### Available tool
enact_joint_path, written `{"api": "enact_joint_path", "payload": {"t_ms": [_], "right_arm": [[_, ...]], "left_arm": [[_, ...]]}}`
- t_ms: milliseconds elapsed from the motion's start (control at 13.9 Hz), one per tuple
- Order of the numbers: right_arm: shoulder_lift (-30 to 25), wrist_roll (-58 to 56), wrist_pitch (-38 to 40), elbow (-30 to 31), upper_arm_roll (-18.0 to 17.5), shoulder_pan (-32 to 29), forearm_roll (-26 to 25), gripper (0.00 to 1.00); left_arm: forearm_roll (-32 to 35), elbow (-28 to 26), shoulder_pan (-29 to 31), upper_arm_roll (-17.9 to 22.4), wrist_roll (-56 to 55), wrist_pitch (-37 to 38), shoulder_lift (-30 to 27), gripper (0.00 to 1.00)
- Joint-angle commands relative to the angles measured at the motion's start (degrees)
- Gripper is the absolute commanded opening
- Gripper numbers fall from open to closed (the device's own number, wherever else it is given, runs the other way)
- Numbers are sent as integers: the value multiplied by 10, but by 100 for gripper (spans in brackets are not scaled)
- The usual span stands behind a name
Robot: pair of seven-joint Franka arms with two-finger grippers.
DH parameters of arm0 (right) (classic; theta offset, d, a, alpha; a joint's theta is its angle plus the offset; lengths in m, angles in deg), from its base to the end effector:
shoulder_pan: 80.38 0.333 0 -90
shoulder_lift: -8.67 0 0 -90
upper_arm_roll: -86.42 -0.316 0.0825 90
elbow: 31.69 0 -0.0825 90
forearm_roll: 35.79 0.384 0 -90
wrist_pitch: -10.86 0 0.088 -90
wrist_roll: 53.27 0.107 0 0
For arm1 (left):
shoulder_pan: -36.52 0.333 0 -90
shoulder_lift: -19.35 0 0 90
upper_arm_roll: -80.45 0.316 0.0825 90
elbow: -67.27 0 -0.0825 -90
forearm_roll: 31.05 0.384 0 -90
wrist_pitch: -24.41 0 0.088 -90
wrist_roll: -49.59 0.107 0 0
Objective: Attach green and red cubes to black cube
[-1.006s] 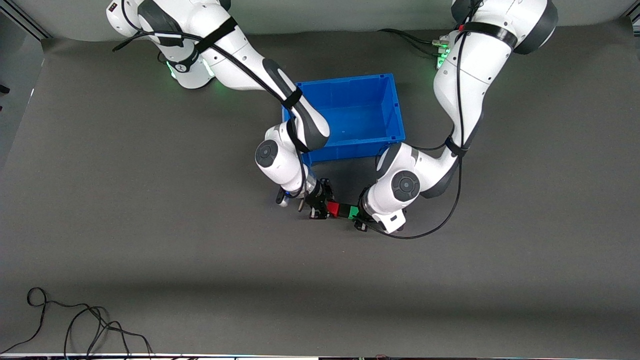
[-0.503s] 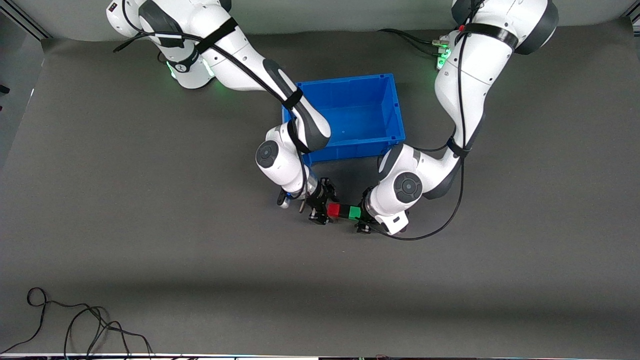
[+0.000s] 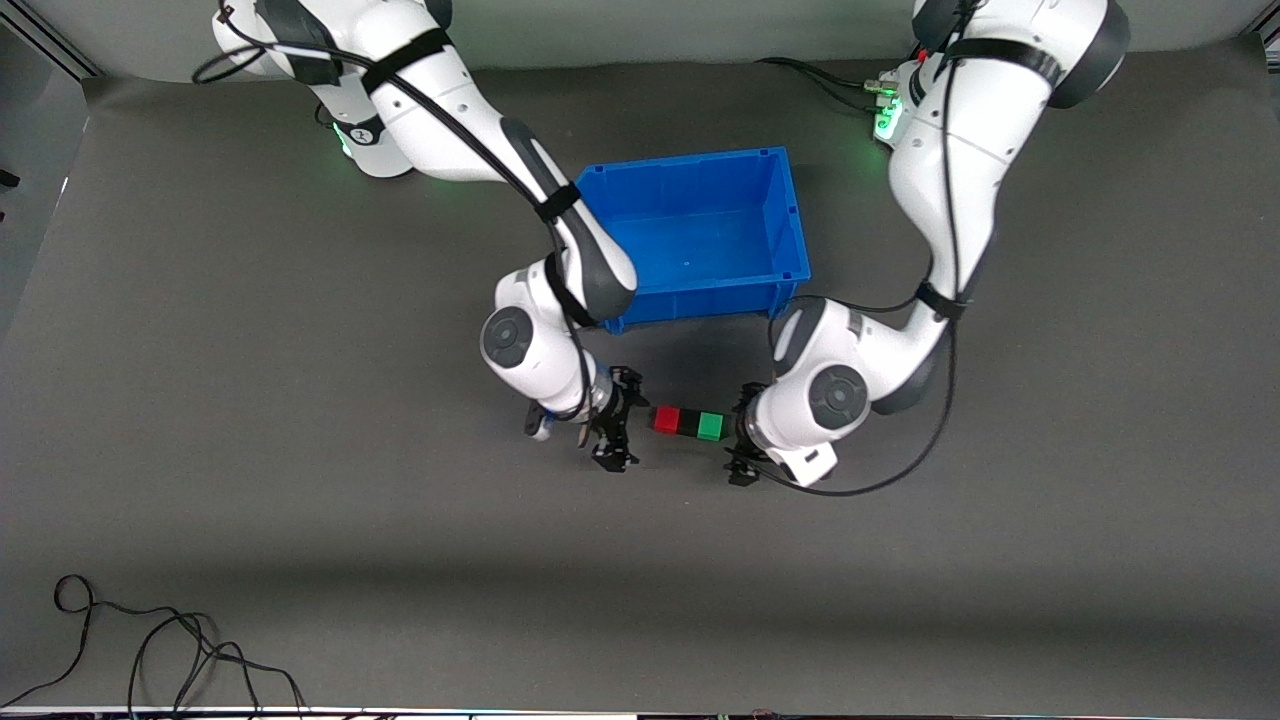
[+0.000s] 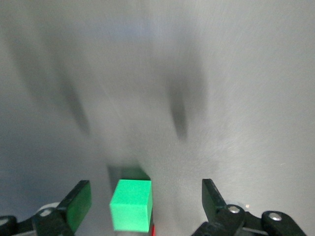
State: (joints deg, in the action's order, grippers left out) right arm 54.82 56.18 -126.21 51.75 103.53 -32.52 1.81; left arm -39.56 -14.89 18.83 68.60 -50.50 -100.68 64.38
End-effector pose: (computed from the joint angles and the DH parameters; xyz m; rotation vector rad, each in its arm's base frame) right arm 0.6079 0.4192 0.2358 -1.8758 2.1638 0.2911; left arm 0.6402 -0.3367 0.2314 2.3372 1.9221 -0.3833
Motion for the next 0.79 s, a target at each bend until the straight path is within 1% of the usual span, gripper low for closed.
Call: {"api": "enact_joint_path", "payload": {"t_ms": [0, 72, 287, 359, 431, 503, 575, 719], "right_arm": [[-44, -24, 108, -20, 29, -1, -47, 100], [-61, -59, 140, -18, 41, -1, -59, 100], [-110, -180, 252, -16, 104, -2, -65, 100], [-129, -223, 289, -14, 122, 0, -70, 100], [-147, -260, 317, -14, 141, 3, -93, 100], [-169, -294, 346, -14, 150, 3, -130, 100], [-189, -326, 369, -13, 152, 2, -163, 100], [-232, -388, 409, -7, 154, -1, -212, 100]], "left_arm": [[6, 29, 34, -2, 75, 154, -60, 100], [3, 28, 50, -1, 115, 204, -86, 100], [0, 26, 112, -3, 249, 348, -162, 100], [1, 24, 133, -2, 311, 390, -189, 100], [1, 22, 156, 0, 380, 417, -215, 100], [2, 22, 179, 0, 441, 443, -237, 100], [7, 22, 205, 0, 504, 466, -255, 100], [17, 12, 245, 1, 675, 498, -295, 100]]}}
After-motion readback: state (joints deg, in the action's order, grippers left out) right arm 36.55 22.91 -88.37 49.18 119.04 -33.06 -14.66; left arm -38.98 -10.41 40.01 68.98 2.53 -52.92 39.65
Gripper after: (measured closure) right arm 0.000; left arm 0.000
